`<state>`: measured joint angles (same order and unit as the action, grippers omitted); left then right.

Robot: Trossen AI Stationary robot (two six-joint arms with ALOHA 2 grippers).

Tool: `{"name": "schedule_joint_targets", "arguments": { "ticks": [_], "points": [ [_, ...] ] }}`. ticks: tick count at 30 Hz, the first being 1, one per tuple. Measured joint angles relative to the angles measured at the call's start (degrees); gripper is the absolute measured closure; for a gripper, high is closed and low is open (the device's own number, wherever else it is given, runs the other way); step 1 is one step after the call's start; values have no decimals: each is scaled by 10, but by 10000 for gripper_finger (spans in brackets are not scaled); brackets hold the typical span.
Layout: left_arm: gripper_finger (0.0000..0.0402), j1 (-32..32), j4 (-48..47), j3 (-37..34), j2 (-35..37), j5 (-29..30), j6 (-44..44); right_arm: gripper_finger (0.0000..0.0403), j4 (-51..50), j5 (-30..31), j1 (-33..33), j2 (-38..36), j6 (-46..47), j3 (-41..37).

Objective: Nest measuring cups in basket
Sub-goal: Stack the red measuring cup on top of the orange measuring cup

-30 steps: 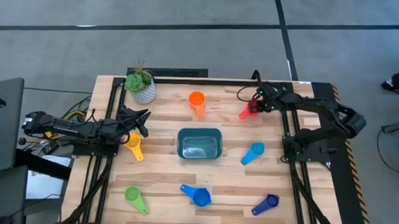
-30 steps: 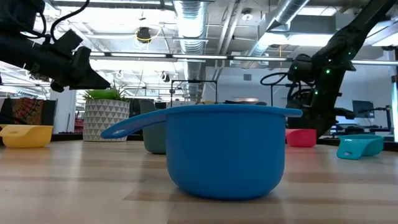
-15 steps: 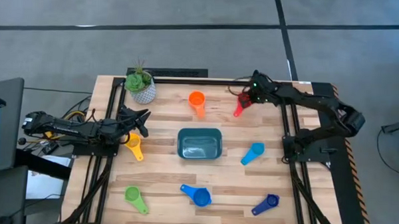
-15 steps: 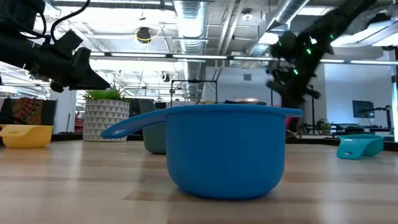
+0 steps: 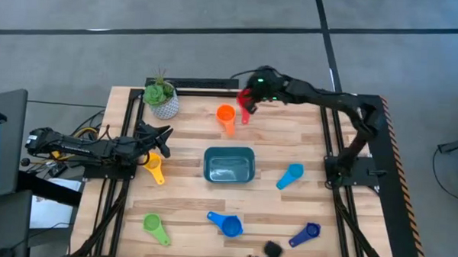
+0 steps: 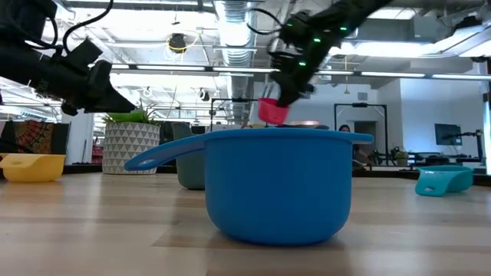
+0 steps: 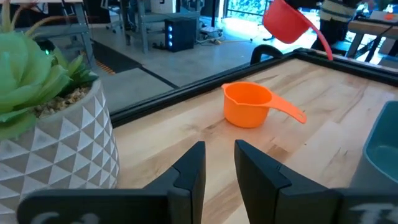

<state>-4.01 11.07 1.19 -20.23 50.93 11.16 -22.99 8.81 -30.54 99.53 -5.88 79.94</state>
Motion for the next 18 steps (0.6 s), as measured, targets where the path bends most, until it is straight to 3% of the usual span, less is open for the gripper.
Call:
{"name": "schedule_joint_targets", "arguments": {
  "ticks": [9,18],
  "points": [
    [326,0,-53,0,0,-13,61,396,-57,-20,38,159,-99,185],
    [327,0,-88,0,0,-28,97,395,-112,-47,26,247,-123,260]
  ]
}}
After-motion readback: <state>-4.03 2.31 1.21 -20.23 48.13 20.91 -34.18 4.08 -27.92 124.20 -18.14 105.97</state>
